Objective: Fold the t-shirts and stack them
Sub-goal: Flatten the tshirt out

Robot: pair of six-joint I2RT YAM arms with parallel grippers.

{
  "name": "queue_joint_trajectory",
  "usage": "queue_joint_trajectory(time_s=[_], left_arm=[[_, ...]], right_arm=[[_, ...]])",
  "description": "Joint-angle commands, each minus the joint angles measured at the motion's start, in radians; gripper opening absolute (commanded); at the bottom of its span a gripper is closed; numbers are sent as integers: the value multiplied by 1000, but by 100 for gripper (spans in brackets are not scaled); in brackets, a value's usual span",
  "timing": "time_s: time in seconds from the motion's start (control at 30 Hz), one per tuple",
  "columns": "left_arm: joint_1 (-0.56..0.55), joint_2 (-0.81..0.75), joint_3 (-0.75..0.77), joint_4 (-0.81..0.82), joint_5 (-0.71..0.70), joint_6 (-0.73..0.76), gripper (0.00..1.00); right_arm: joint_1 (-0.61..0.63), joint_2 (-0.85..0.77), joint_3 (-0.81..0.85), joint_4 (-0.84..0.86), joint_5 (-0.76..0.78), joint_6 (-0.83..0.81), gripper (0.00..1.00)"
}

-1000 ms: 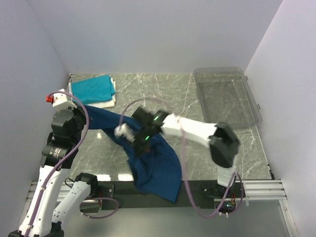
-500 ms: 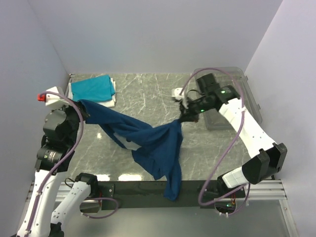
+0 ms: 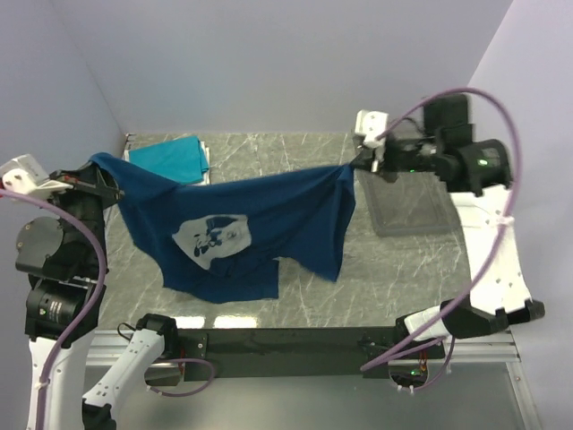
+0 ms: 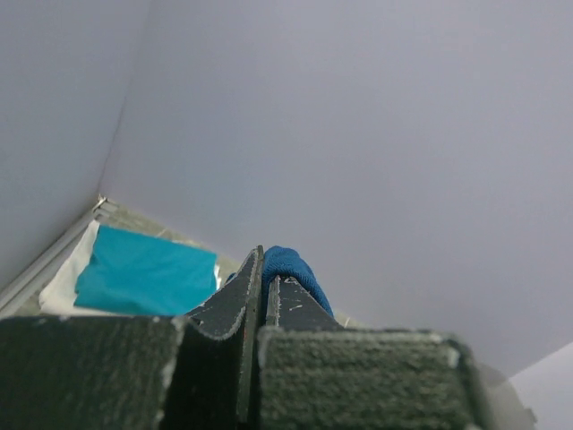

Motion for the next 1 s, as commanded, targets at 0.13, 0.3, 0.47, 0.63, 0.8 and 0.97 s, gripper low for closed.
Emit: queue_joint_trajectory(time_s=[0.13,0.3,0.47,0.63,0.8,0.97], left_arm=[[5,16,109,69,11,-36,0],[5,9,189,113,60,-75,0],[7,2,245,224,105,-78,1],[5,107,419,276,185,-70,1],[5,170,503,325,226,-90,1],[5,182,493,341,194,-75,1]], right_arm=[[-55,-37,283,5,-64,29,0],[-78,-121,368,126,-102,141,0],[-116,-146,479,257,-73,311,0],[-146,-141,562,380,-18,439,0],[-164,-152,566,478,9,543,0],[-172,-182,474,526,36,563,0]])
